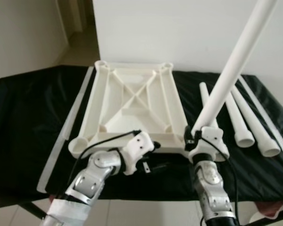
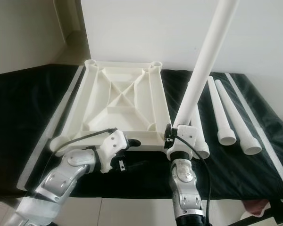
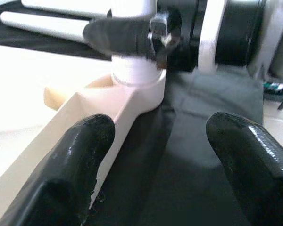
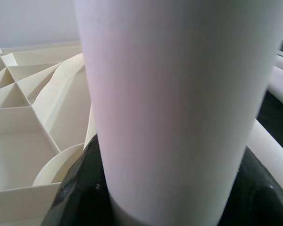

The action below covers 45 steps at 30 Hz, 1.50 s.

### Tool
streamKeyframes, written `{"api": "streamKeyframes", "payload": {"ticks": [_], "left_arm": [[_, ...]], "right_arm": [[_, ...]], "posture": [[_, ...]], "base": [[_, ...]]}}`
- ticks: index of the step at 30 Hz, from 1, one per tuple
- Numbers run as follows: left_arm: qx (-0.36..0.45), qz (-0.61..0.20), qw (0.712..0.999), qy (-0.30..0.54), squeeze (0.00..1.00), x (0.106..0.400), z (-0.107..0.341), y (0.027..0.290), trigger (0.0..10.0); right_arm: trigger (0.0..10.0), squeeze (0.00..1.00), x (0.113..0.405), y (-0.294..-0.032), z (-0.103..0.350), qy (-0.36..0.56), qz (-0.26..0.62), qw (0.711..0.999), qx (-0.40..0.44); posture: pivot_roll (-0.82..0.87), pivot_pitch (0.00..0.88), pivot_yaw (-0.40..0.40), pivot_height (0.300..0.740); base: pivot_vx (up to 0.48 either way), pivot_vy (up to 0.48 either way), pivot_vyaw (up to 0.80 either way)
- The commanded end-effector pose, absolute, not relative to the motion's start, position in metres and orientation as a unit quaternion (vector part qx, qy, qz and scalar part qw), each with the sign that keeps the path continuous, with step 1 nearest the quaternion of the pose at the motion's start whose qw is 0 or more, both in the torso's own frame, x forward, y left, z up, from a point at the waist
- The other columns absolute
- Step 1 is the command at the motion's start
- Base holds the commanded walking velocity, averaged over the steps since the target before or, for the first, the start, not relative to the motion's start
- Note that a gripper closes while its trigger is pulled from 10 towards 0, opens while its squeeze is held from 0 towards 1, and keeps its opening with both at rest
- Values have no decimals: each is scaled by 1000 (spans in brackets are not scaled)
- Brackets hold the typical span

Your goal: Building children table

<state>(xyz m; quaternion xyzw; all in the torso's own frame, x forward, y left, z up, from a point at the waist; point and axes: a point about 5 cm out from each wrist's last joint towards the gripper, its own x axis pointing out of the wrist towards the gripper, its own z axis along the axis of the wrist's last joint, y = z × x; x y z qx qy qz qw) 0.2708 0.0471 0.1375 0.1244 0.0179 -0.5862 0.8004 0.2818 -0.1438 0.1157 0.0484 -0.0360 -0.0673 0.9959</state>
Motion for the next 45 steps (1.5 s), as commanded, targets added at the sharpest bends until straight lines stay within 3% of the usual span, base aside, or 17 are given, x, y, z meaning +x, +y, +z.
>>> {"api": "streamKeyframes", "payload": {"ticks": [1,10,11,20,21,22,33,36,37,45], "left_arm": [[118,-571,812,19,0,272,138,47,10000],[126,-573,810,16,0,274,139,48,10000],[126,-572,811,14,0,275,141,48,10000],[130,-567,813,16,0,275,136,49,10000],[131,-566,814,15,0,274,136,49,10000],[131,-565,814,15,0,274,137,49,10000],[148,-551,821,12,0,281,140,63,10000],[150,-546,824,13,0,284,142,68,10000],[156,-541,826,10,0,286,143,70,10000],[152,-549,822,17,0,280,141,71,10000]], "right_arm": [[10000,0,276,-145,97,13,-75,996,50],[10000,12,267,-154,101,-3,-81,996,46],[10000,1000,266,-156,103,-12,-60,997,48],[10000,1000,267,-161,108,-15,-8,1000,24],[10000,847,268,-162,110,-18,5,1000,13],[10000,0,269,-163,112,-22,22,999,7],[10000,0,283,-168,122,-28,91,995,-24],[10000,0,284,-163,125,-32,141,989,-36],[10000,0,282,-156,128,-38,216,973,-77],[10000,0,288,-181,134,-30,218,968,-124]], "posture": [[-11,0,-2,740],[-17,0,3,740],[-20,0,1,740],[-12,0,-5,740],[-7,0,-7,740],[-3,0,-6,740],[22,0,-12,740],[28,0,-12,740],[33,0,-11,740],[37,0,-13,740]], "base": [[0,0,0],[0,0,0],[0,0,0],[0,0,0],[0,0,0],[0,0,0],[0,0,0],[0,0,0],[0,0,0],[0,0,0]]}}
